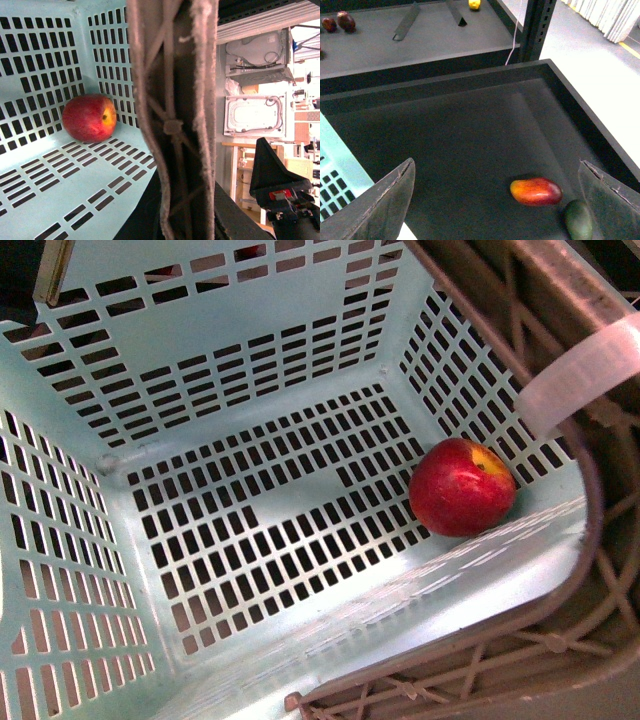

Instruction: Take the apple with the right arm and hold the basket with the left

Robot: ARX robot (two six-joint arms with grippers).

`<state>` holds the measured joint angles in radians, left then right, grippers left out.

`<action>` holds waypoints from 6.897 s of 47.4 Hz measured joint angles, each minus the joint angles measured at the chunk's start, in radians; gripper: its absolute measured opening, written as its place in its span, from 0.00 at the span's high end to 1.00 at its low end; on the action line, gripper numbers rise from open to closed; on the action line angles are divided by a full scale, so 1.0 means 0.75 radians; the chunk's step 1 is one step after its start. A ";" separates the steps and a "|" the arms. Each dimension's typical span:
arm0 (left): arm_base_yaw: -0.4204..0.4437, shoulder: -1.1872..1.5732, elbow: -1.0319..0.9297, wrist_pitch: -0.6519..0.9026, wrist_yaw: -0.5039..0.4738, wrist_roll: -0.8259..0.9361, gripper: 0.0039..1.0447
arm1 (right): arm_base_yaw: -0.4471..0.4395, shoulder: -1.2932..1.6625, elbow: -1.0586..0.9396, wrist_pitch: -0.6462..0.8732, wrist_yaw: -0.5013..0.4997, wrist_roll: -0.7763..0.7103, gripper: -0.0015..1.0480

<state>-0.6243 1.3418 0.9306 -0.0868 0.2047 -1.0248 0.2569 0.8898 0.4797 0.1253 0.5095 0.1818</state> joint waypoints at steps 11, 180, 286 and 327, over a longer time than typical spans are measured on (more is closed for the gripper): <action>0.001 0.000 0.000 0.000 -0.014 0.008 0.93 | -0.123 -0.146 -0.294 0.523 -0.472 -0.199 0.47; 0.582 0.264 -0.035 0.208 -0.400 -0.533 0.93 | -0.338 -1.179 -0.616 -0.165 -0.676 -0.239 0.09; 0.729 -0.449 -0.942 1.162 -0.373 1.207 0.71 | -0.338 -1.179 -0.616 -0.165 -0.676 -0.239 0.09; 0.828 -1.091 -1.221 0.805 -0.273 1.351 0.97 | -0.338 -1.179 -0.616 -0.165 -0.676 -0.239 0.09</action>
<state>-0.0036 0.5236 0.0147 0.5171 -0.0002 -0.0116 0.0032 0.0055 0.0177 0.0013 0.0025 0.0029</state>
